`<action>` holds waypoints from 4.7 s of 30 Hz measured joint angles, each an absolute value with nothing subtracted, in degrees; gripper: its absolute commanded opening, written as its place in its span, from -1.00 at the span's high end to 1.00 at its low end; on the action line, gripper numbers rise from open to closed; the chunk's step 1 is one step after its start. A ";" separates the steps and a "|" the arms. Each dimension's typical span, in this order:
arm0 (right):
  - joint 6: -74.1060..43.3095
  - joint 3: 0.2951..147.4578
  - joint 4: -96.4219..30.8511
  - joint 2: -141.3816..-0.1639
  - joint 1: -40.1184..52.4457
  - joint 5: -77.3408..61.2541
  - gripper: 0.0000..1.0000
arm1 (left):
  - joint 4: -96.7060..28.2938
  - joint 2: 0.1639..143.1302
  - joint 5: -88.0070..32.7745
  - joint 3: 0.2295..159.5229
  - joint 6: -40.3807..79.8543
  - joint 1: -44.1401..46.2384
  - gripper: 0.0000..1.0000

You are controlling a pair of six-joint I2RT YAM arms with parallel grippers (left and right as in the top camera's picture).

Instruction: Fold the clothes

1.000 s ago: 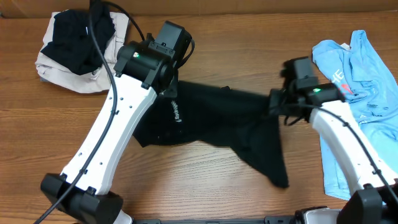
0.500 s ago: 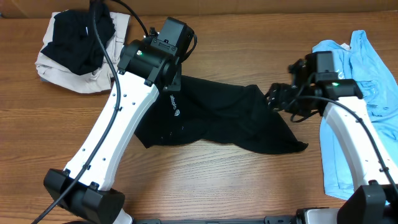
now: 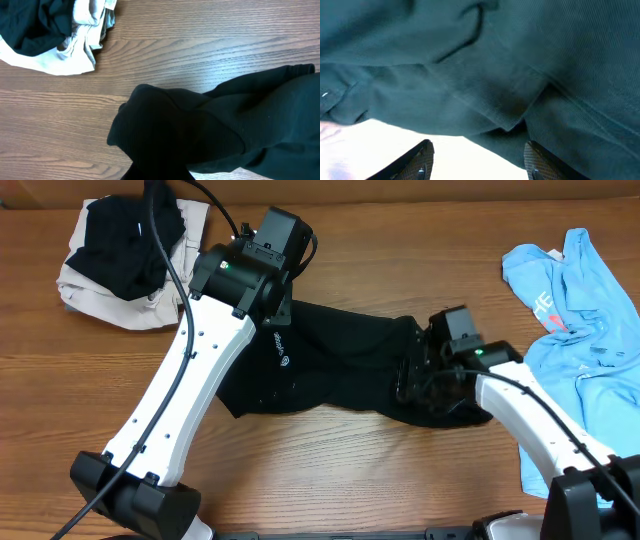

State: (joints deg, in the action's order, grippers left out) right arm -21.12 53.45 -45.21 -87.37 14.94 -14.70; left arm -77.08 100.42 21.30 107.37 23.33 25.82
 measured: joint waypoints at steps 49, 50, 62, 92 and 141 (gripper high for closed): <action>-26.87 51.11 -36.80 -89.95 11.84 -13.58 0.92 | -77.73 100.42 23.03 107.39 23.31 25.82 0.92; -25.93 54.13 -39.92 -89.36 10.44 -13.58 0.92 | -77.97 100.42 23.03 107.46 23.33 25.82 0.92; -18.52 97.56 -64.27 -78.74 -8.05 -13.08 0.92 | -86.76 100.71 24.34 127.87 22.55 25.71 0.92; -14.66 130.76 -84.03 -59.02 -26.26 -15.75 0.92 | -97.03 79.88 23.92 160.40 13.26 25.78 0.92; -10.85 109.51 -37.15 -108.66 -12.75 -24.82 0.92 | -74.02 122.10 17.04 156.05 1.43 13.02 0.91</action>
